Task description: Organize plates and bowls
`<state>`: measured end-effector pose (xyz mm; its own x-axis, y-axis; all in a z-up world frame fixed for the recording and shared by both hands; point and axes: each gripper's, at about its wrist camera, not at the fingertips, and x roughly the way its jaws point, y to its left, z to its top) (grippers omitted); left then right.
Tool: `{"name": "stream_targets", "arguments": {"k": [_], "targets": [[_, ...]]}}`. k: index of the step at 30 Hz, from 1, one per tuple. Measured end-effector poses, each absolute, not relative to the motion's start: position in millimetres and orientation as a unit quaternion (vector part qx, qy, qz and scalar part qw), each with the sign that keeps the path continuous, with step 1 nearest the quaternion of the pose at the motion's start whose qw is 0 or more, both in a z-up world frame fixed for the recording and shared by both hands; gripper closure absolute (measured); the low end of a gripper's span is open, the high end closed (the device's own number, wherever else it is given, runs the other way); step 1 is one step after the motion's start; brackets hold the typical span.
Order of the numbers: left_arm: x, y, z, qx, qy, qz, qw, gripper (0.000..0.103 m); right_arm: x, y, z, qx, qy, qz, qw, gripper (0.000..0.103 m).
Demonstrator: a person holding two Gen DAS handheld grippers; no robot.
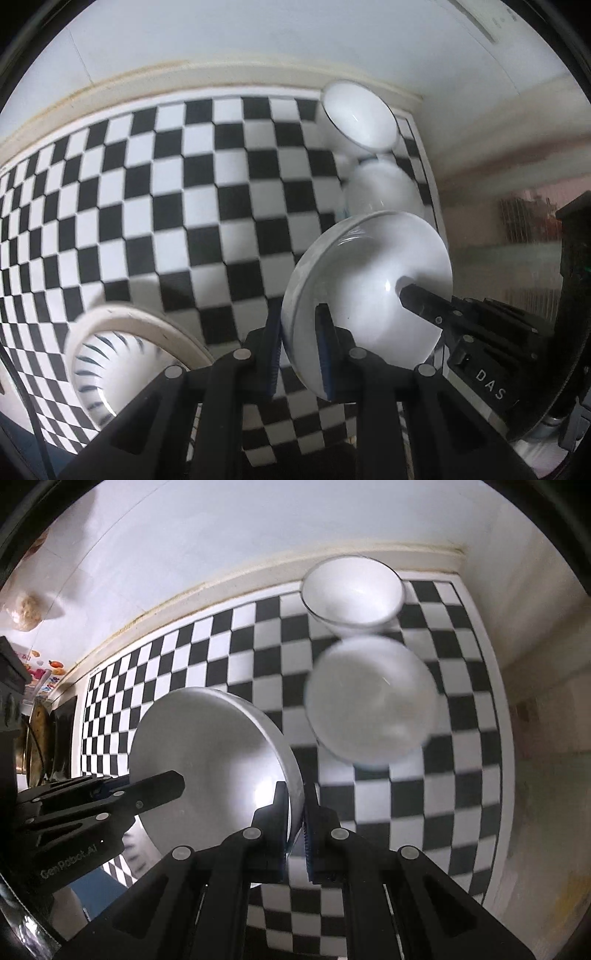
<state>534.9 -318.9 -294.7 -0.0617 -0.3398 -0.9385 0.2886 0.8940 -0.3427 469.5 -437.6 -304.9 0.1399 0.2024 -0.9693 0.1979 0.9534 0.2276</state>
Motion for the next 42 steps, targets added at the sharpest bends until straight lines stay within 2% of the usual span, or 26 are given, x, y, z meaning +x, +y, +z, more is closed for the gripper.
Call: {"name": "stream_targets", "arguments": {"k": [5, 13, 23, 39, 42], "targets": [[513, -336, -312, -0.004, 0.700, -0.232, 0.676, 0.087, 436, -448, -317, 0.153, 0.662, -0.003, 0.734, 0.094], [488, -346, -351, 0.013, 0.724, -0.217, 0.655, 0.087, 409, -461, -371, 0.169, 0.688, 0.005, 0.705, 0.095], [478, -363, -398, 0.029, 0.746, -0.195, 0.636, 0.088, 399, -468, -412, 0.171, 0.711, 0.009, 0.682, 0.095], [473, -380, -407, 0.043, 0.749, -0.192, 0.633, 0.088, 397, -457, -420, 0.162, 0.726, 0.016, 0.668, 0.094], [472, -382, -406, 0.046, 0.751, -0.191, 0.630, 0.085, 397, -461, -422, 0.180, 0.727, 0.018, 0.663, 0.094]]}}
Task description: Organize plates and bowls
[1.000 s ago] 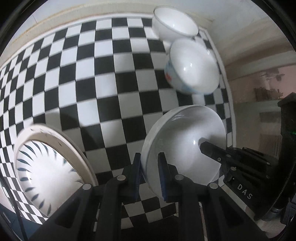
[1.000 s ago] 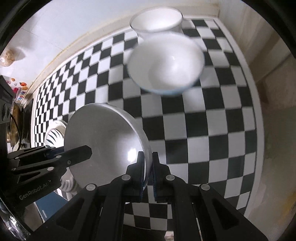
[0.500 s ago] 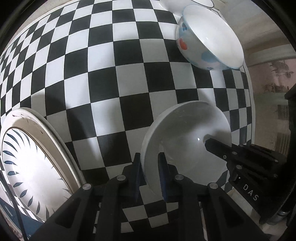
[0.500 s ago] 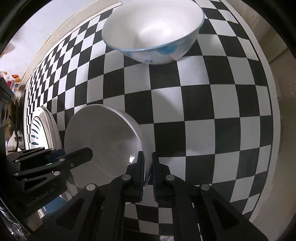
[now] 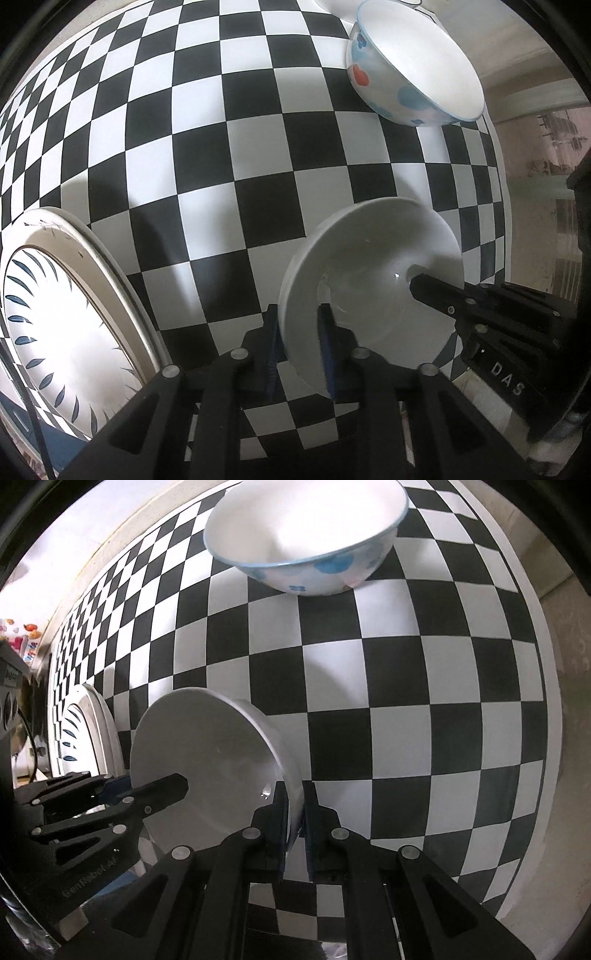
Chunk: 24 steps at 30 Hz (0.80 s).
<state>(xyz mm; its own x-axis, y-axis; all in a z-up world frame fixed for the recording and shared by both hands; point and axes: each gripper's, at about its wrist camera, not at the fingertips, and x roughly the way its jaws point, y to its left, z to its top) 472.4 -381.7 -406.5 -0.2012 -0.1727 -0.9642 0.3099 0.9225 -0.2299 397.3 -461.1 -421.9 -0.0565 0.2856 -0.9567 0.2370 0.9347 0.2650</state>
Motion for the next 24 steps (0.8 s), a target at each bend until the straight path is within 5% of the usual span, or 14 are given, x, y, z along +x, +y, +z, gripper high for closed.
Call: {"name": "stream_targets", "arguments": {"k": [4, 9, 13, 24], "targets": [[467, -371, -377, 0.051, 0.732, -0.184, 0.654, 0.085, 394, -473, -420, 0.211, 0.735, 0.023, 0.644, 0.092], [483, -366, -320, 0.043, 0.683, -0.189, 0.705, 0.079, 389, -495, -379, 0.219, 0.700, 0.010, 0.680, 0.078], [530, -381, -295, 0.036, 0.637, -0.189, 0.747, 0.062, 412, -517, -340, 0.220, 0.658, -0.001, 0.720, 0.037], [686, -430, -352, -0.028, 0.667, -0.188, 0.721, 0.061, 558, -583, -355, 0.290, 0.607, -0.037, 0.739, 0.035]]}}
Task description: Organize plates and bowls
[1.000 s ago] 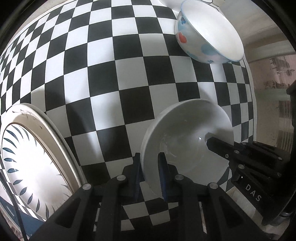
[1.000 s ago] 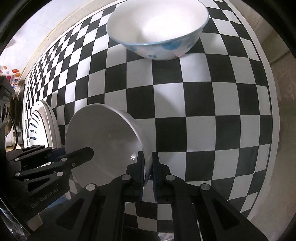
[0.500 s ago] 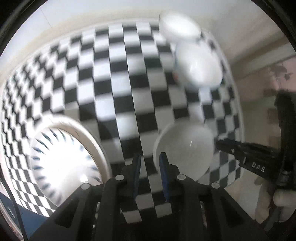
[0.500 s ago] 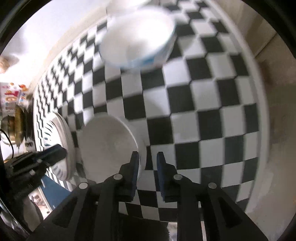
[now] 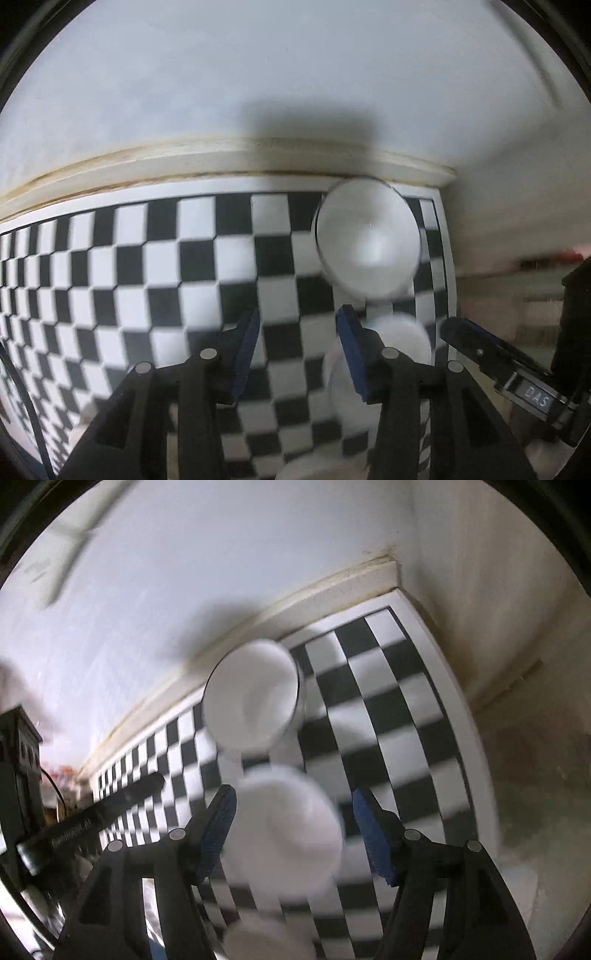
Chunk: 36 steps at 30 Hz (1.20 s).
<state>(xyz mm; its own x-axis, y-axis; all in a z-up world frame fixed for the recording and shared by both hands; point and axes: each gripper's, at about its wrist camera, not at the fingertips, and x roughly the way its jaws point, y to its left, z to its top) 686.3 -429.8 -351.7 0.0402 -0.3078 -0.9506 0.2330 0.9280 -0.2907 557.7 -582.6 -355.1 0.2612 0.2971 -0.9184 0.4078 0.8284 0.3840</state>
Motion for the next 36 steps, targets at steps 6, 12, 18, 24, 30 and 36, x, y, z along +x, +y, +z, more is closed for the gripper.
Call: {"name": "stream_targets", "arguments": {"k": [6, 12, 18, 24, 30, 36], "targets": [[724, -461, -393, -0.034, 0.690, -0.188, 0.698, 0.061, 620, -587, -394, 0.288, 0.633, -0.042, 0.718, 0.035], [739, -479, -417, 0.002, 0.697, -0.179, 0.694, 0.075, 650, -582, -428, 0.280, 0.667, -0.051, 0.689, 0.046], [740, -482, -420, 0.003, 0.700, -0.185, 0.689, 0.094, 656, -580, -446, 0.302, 0.675, -0.048, 0.671, 0.090], [735, -486, -403, 0.024, 0.688, -0.192, 0.699, 0.094, 658, -584, -444, 0.318, 0.672, -0.059, 0.666, 0.094], [721, -488, -372, 0.027, 0.674, -0.200, 0.711, 0.094, 654, -586, -419, 0.305, 0.662, -0.055, 0.683, 0.094], [699, -474, -335, 0.018, 0.660, -0.212, 0.720, 0.094, 644, -578, -380, 0.288, 0.646, -0.055, 0.705, 0.094]]}}
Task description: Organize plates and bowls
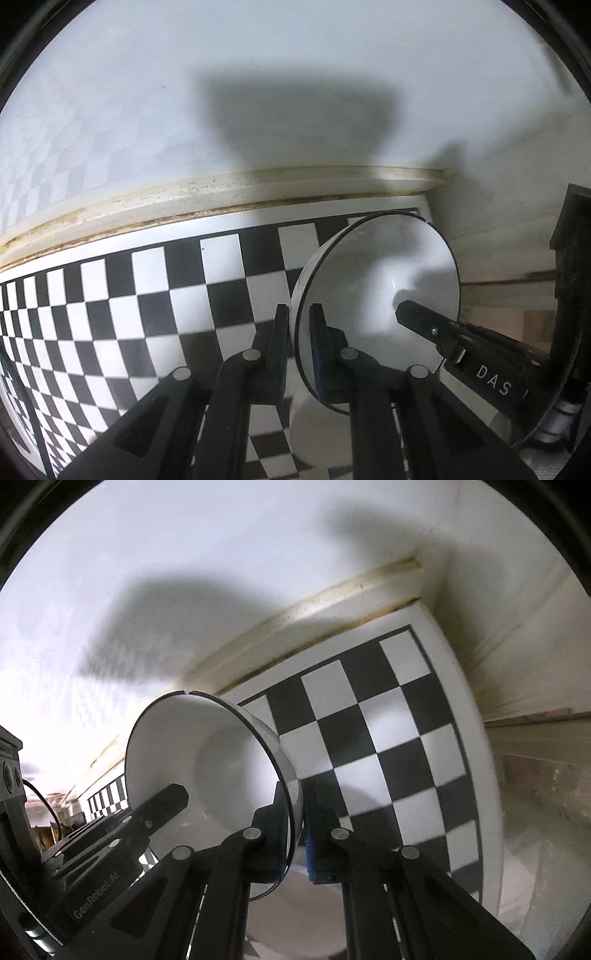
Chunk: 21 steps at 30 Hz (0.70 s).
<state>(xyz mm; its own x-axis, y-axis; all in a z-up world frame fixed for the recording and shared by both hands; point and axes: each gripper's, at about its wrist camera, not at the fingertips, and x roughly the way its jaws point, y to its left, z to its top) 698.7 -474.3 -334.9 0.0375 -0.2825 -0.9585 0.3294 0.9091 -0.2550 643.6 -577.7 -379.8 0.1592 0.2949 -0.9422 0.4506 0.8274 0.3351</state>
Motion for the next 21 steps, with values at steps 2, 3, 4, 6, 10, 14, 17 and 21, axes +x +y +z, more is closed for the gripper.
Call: {"name": "stream_targets", "arguments": {"k": [2, 3, 4, 6, 10, 14, 17, 21], "targets": [[688, -470, -325, 0.014, 0.659, -0.215, 0.721, 0.094, 632, -572, -370, 0.280, 0.643, -0.055, 0.711, 0.094], [681, -465, -318, 0.011, 0.658, -0.217, 0.721, 0.094, 628, -569, -364, 0.277, 0.642, -0.054, 0.713, 0.094], [676, -460, -314, 0.010, 0.657, -0.219, 0.721, 0.094, 624, -566, -359, 0.274, 0.642, -0.053, 0.714, 0.094], [666, -453, -306, 0.008, 0.655, -0.221, 0.722, 0.094, 614, -559, -349, 0.273, 0.638, -0.051, 0.718, 0.094], [632, -433, -285, 0.012, 0.645, -0.226, 0.730, 0.094, 589, -551, -335, 0.269, 0.632, -0.049, 0.725, 0.094], [600, -422, -274, 0.016, 0.637, -0.230, 0.736, 0.094, 551, -542, -314, 0.277, 0.622, -0.049, 0.730, 0.095], [578, -408, -267, 0.012, 0.638, -0.239, 0.732, 0.094, 510, -541, -303, 0.277, 0.618, -0.047, 0.735, 0.094], [548, -398, -263, 0.023, 0.632, -0.250, 0.733, 0.094, 475, -530, -300, 0.284, 0.616, -0.044, 0.734, 0.094]]}}
